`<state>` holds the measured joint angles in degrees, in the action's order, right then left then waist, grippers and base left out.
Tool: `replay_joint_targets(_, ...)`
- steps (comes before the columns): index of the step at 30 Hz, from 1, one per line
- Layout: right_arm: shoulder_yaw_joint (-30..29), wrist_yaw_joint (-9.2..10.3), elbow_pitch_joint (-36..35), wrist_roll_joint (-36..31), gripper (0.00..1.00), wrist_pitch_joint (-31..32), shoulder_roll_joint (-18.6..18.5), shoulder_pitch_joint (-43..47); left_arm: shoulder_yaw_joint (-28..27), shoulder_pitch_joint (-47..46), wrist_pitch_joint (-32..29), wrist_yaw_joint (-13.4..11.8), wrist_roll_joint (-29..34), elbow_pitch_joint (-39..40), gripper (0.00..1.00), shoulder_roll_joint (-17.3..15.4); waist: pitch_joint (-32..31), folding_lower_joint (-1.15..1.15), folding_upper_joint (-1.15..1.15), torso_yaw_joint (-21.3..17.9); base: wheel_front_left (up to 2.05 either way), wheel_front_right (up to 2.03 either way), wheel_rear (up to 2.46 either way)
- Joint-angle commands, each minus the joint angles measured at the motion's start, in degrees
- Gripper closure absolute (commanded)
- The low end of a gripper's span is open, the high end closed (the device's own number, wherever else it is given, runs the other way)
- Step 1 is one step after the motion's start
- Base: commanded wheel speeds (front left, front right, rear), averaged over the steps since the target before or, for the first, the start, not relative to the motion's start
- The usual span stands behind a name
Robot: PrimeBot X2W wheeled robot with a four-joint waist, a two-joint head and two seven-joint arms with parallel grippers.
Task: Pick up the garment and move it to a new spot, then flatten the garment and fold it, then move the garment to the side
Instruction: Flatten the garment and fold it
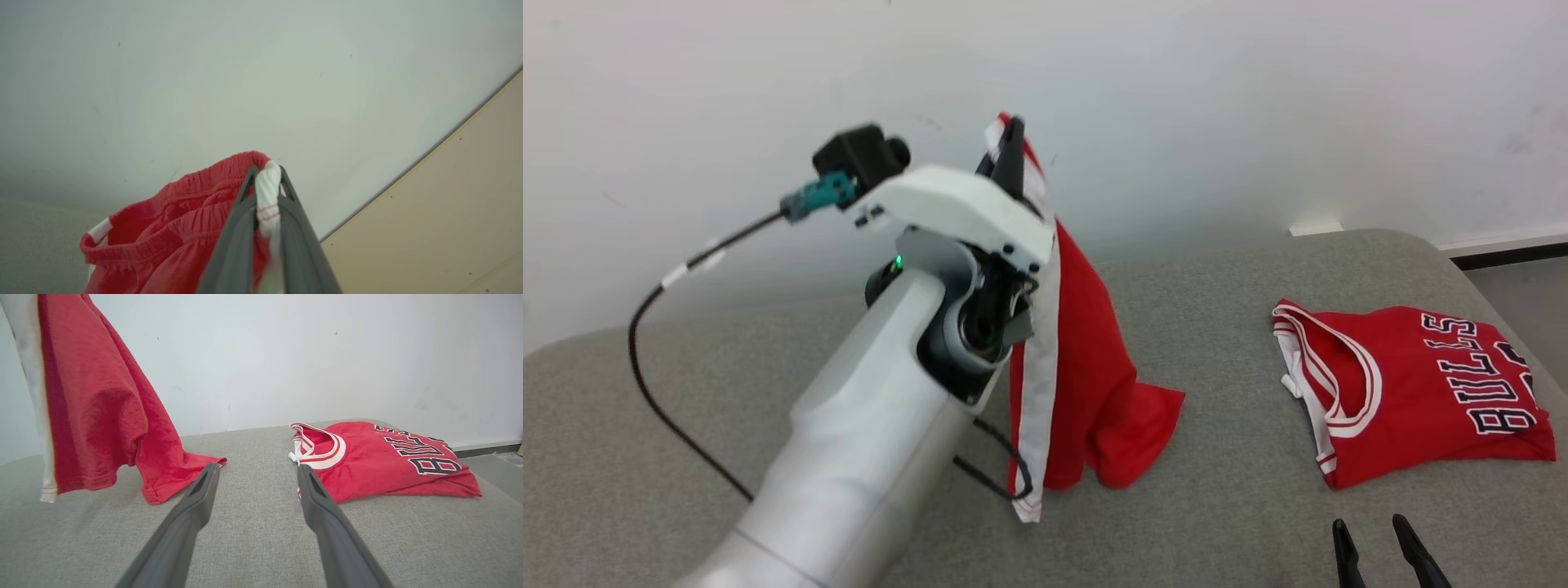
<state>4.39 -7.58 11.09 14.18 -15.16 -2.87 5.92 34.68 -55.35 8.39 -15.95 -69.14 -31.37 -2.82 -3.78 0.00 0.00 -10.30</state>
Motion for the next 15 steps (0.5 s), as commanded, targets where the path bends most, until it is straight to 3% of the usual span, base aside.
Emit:
replay_joint_targets(1,-0.31,0.18,0.01,0.54,0.0,0.05,-0.09,0.21,-0.01,2.7,1.95,-0.02,0.8,-0.55,1.0,-0.65,0.26,0.0,0.0,0.59,0.0,0.0,0.0)
replay_joint_targets(5,-0.57,0.18,-0.09,0.67,0.0,0.05,-0.07,1.0,-2.22,12.37,5.51,0.4,1.01,-2.04,1.0,-3.83,0.65,0.0,0.0,1.53,0.0,0.0,0.0)
replay_joint_targets(10,-1.15,0.18,-0.07,-0.42,0.0,0.05,-0.1,1.36,-8.0,23.89,6.78,-0.33,7.05,-2.81,1.0,-9.1,1.61,0.0,0.0,3.55,0.0,0.0,0.0)
replay_joint_targets(15,-0.8,0.17,0.34,-1.31,0.0,0.05,-0.07,0.65,-15.41,34.26,6.76,0.18,16.32,-3.93,1.0,-8.5,2.67,0.0,0.0,6.62,0.0,0.0,0.0)
